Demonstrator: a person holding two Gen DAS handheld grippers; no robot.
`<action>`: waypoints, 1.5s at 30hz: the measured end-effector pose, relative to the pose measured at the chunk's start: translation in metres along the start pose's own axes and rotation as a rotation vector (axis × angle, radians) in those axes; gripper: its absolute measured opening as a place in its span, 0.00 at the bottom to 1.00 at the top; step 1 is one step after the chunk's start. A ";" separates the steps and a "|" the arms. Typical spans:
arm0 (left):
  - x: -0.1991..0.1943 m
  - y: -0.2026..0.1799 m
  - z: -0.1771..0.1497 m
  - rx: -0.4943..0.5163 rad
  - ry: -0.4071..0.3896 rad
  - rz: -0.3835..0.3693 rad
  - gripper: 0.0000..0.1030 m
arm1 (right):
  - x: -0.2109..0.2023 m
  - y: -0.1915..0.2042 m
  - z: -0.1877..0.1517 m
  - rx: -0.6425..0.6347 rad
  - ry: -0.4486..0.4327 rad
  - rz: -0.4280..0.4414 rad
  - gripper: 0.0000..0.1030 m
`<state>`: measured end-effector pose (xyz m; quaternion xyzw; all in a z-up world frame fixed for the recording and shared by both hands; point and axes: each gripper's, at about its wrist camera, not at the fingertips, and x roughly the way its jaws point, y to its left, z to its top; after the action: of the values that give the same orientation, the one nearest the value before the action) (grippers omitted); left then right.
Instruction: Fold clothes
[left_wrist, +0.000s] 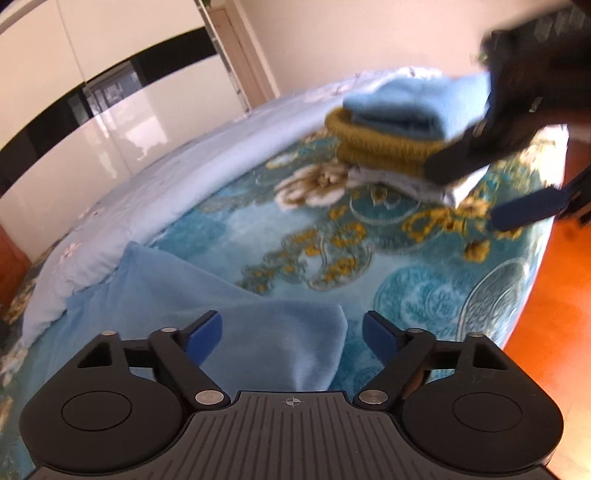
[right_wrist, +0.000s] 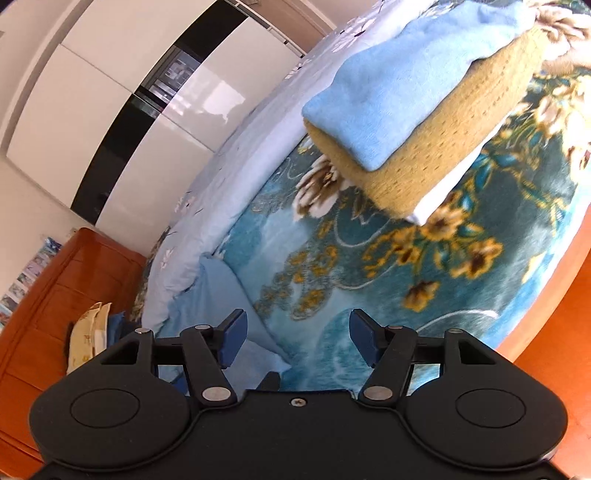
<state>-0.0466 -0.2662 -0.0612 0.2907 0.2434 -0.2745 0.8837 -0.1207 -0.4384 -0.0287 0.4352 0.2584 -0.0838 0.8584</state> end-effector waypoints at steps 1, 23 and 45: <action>0.002 -0.004 -0.001 0.014 0.001 0.013 0.64 | -0.001 -0.003 0.001 0.005 0.000 -0.005 0.61; 0.022 -0.034 -0.011 0.050 0.022 0.044 0.41 | 0.021 -0.033 -0.001 0.090 0.081 -0.037 0.61; 0.021 -0.034 -0.012 0.062 0.047 0.050 0.41 | 0.024 -0.037 -0.007 0.129 0.115 -0.052 0.61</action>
<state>-0.0560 -0.2884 -0.0950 0.3302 0.2484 -0.2530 0.8748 -0.1169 -0.4534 -0.0710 0.4868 0.3127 -0.0975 0.8098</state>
